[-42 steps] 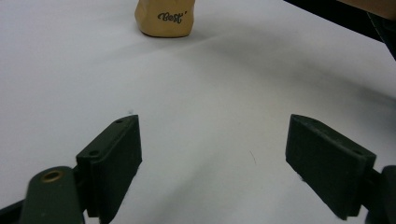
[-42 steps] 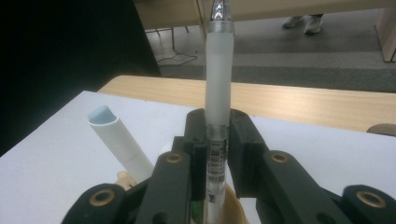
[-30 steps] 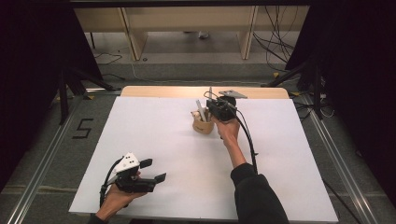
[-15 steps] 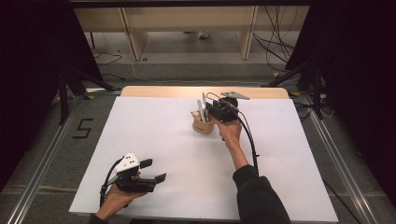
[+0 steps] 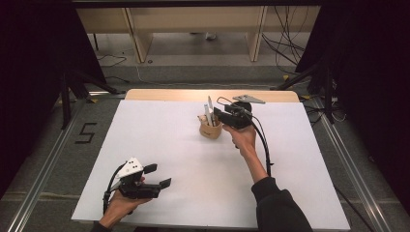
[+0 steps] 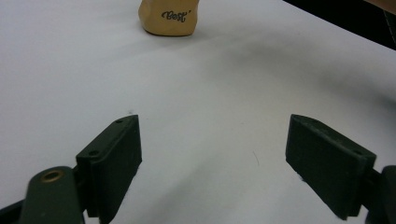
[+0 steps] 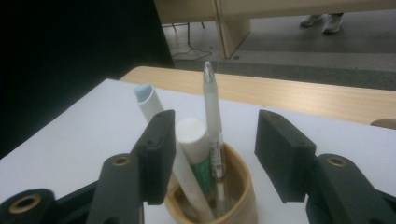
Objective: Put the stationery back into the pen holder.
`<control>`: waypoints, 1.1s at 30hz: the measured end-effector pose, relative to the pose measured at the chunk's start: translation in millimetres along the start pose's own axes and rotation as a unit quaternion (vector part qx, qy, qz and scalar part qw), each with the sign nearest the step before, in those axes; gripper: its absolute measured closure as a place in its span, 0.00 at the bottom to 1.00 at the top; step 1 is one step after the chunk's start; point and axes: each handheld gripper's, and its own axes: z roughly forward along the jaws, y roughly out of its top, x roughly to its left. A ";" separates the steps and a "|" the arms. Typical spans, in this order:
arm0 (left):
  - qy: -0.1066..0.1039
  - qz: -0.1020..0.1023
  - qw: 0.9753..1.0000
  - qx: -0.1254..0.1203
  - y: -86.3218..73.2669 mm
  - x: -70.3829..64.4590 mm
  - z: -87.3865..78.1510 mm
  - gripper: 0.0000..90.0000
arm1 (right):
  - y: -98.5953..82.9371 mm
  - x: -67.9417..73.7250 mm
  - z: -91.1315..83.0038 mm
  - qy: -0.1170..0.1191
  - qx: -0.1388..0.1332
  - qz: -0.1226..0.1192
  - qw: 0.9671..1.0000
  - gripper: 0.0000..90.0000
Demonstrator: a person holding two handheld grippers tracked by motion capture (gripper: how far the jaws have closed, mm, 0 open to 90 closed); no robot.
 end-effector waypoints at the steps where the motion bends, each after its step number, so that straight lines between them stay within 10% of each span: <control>1: -0.001 -0.002 1.000 -0.001 0.1 0.3 0.0 0.20 | -0.9 -0.1 -2.5 0.004 0.001 -0.002 1.000 0.52; 33: -0.010 -0.014 1.000 -0.012 1.1 1.4 -2.0 0.20 | -36.1 34.0 -76.5 0.082 0.011 -0.066 0.994 0.38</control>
